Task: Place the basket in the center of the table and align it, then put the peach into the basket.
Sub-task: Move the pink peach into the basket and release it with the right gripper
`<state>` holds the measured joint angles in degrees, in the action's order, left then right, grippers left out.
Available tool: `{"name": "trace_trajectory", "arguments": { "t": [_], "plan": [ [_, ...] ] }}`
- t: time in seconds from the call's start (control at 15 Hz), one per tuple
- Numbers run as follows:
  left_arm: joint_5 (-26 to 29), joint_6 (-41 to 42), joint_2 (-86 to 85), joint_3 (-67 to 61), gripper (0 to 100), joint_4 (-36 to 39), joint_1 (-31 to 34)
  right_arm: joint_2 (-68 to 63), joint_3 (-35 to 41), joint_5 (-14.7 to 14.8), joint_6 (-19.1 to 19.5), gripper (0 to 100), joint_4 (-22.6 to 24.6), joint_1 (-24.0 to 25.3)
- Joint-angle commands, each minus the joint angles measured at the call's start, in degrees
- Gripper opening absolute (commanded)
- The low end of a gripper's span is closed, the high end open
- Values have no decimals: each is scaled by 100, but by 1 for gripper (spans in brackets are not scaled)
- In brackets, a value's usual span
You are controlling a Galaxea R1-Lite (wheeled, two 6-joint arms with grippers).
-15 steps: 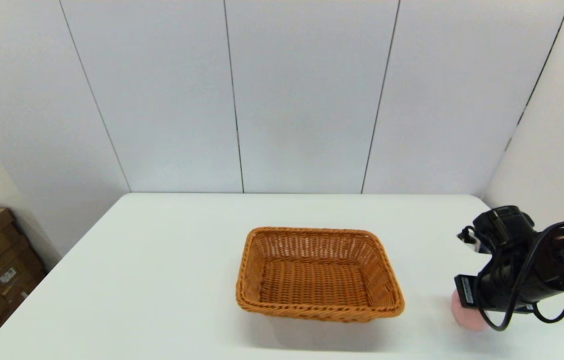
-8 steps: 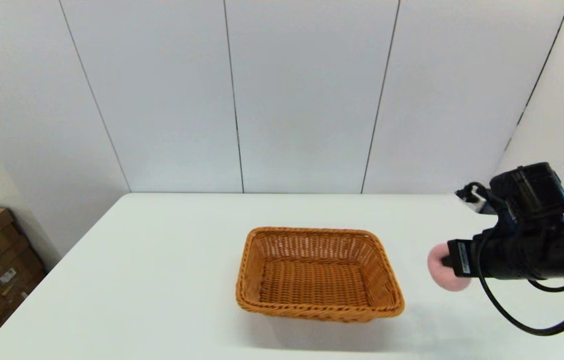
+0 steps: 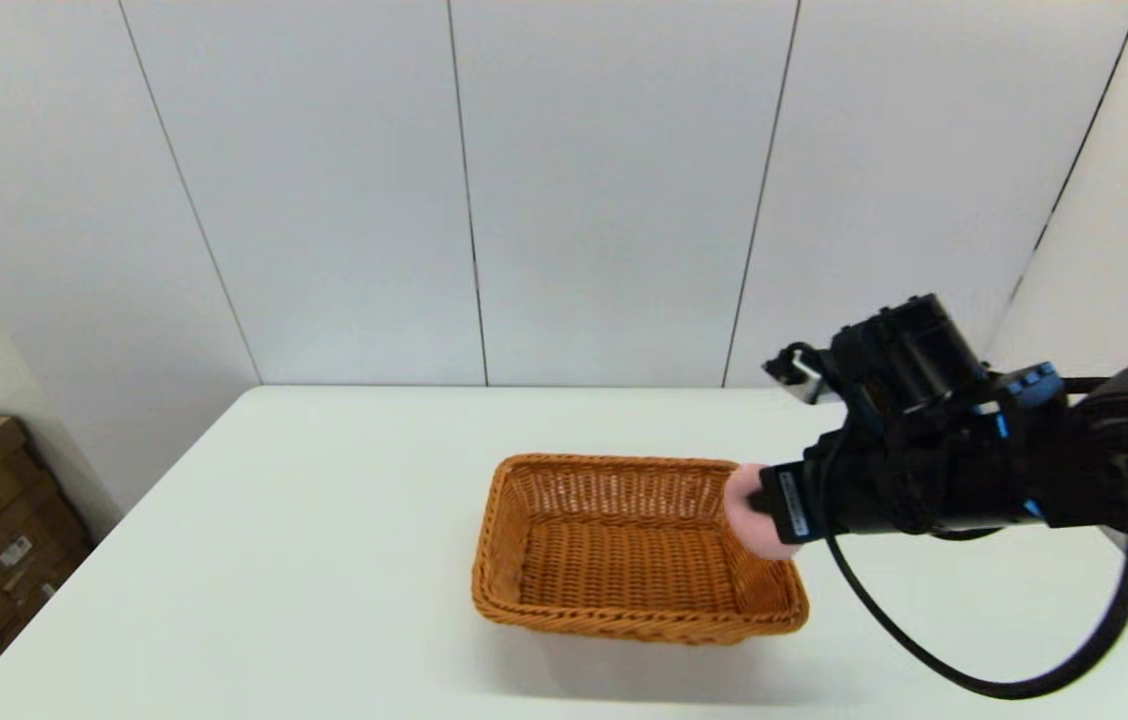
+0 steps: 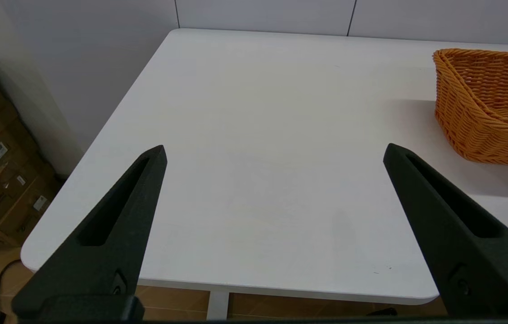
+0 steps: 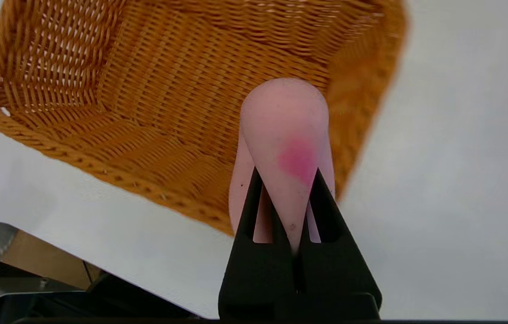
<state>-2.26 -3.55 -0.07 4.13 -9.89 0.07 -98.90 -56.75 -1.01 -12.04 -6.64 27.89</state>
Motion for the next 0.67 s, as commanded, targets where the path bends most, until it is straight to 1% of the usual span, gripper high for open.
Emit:
{"name": "trace_trajectory", "arguments": {
  "t": [0.07, 0.13, 0.2, 0.33, 0.53, 0.67],
  "plan": [
    [-3, -6, -1, 9, 100, -5, 1, -1263, -671, -4, -79, 0, -4, 384],
    [-3, 3, -1, 9, 100, -13, 1, -1289, -733, 5, -132, 0, -4, 445],
    [-3, 3, -1, 9, 100, -13, 1, -1298, -750, 5, -149, 100, -4, 480],
    [-3, 3, -1, 9, 100, -13, 1, -1316, -882, 13, -342, 100, 14, 463],
    [-3, 3, -1, 9, 100, -13, 1, -1210, -882, 5, -378, 100, -12, 436],
    [-3, 3, -1, 9, 100, -13, 1, -999, -820, 5, -413, 100, -83, 313]
  ]
}}
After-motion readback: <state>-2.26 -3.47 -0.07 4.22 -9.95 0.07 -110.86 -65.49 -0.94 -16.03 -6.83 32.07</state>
